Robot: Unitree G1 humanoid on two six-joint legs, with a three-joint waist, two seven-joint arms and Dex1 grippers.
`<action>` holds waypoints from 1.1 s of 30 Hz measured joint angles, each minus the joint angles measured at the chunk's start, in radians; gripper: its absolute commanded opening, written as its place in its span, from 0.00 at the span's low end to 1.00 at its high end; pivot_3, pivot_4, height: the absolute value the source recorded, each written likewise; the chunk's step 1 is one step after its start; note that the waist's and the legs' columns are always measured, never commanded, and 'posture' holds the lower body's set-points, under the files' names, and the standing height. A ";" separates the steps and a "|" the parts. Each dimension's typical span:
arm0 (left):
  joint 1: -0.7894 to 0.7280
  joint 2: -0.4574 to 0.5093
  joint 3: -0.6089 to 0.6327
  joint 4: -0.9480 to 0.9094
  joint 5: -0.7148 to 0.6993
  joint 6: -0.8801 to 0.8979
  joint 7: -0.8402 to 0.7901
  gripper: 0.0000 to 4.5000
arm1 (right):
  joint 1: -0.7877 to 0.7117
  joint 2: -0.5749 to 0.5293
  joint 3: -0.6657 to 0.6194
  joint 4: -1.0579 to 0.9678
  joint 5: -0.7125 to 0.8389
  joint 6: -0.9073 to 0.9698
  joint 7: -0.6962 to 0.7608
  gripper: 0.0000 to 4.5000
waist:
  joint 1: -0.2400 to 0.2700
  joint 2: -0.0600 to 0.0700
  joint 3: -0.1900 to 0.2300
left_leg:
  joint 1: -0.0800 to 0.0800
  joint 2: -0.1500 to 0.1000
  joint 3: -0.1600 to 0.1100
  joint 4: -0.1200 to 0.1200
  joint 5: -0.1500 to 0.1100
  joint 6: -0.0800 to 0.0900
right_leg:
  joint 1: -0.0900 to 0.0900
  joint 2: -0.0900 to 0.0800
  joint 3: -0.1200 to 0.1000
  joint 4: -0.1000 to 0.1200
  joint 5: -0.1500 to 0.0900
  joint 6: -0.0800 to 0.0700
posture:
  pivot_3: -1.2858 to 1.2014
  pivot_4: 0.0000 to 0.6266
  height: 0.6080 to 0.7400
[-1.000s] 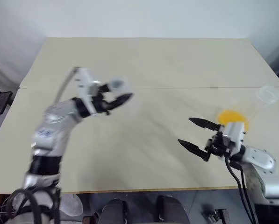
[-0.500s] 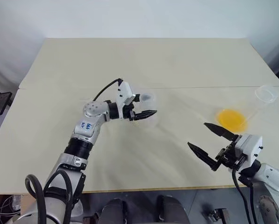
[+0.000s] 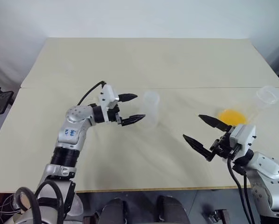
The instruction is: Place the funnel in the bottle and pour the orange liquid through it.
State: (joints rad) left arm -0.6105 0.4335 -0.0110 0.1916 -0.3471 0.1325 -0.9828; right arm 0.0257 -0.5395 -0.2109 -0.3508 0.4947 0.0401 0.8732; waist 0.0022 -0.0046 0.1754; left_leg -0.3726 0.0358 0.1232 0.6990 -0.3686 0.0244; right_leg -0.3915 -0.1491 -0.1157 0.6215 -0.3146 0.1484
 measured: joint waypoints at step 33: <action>0.715 -0.134 0.366 -0.599 -0.039 0.064 0.561 0.99 | -0.409 0.075 0.220 0.321 0.035 0.067 0.244 1.00 | 0.008 -0.001 0.000 | 0.001 0.002 -0.001 0.001 -0.001 0.001 | 0.001 -0.001 -0.001 0.002 0.000 -0.001 | 0.52 0.24 1.00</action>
State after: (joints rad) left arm 0.1045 0.2998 0.3549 -0.4074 -0.3858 0.1966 -0.4222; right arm -0.3829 -0.4644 0.0090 -0.0294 0.5301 0.1072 1.1176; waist 0.0106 -0.0053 0.1751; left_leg -0.3718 0.0376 0.1224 0.7004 -0.3698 0.0258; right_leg -0.3906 -0.1504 -0.1167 0.6230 -0.3143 0.1472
